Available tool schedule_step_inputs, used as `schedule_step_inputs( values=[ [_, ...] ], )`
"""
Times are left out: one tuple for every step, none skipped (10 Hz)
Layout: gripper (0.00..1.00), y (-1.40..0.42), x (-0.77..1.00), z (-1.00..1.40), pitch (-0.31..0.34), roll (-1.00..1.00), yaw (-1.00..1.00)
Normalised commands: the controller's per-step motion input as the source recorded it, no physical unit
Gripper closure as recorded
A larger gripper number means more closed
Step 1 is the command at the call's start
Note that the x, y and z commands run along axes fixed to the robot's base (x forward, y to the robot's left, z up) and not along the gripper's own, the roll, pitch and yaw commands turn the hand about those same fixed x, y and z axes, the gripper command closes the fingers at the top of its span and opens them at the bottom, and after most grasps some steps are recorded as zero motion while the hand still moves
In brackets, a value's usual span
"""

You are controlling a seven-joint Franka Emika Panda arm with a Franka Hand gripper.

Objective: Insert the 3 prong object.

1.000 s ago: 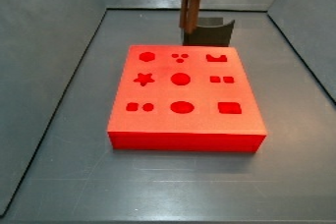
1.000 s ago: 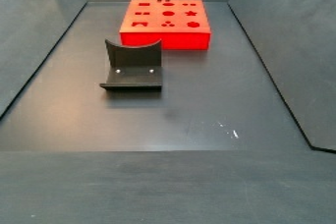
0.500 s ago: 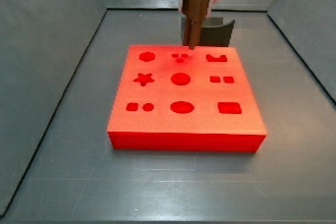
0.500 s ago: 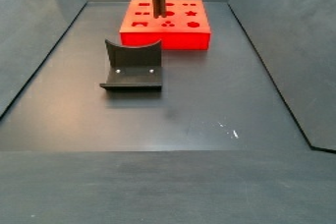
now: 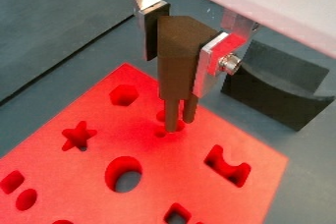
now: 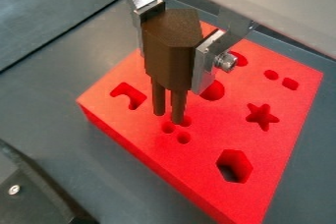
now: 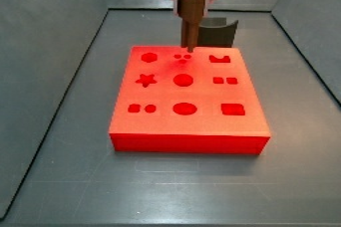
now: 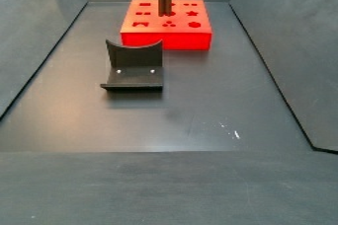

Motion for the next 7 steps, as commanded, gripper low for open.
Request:
schedule_step_inputs(
  values=[
    [1.0,-0.03,0.23,-0.19,0.044,0.11,-0.05],
    [1.0,0.0,0.17,-0.17,0.039,0.12,-0.05],
    [1.0,0.12,0.0,-0.19,0.026,0.15,-0.14],
    [1.0,0.13,-0.06,-0.21,0.029,0.1,-0.16],
    [1.0,0.11,-0.13,-0.2,0.0,0.0,-0.09],
    [1.0,0.0,0.0,-0.2,-0.053,-0.08,0.0],
    [1.0,-0.05,0.0,-0.24,-0.067,-0.06,0.0]
  ],
)
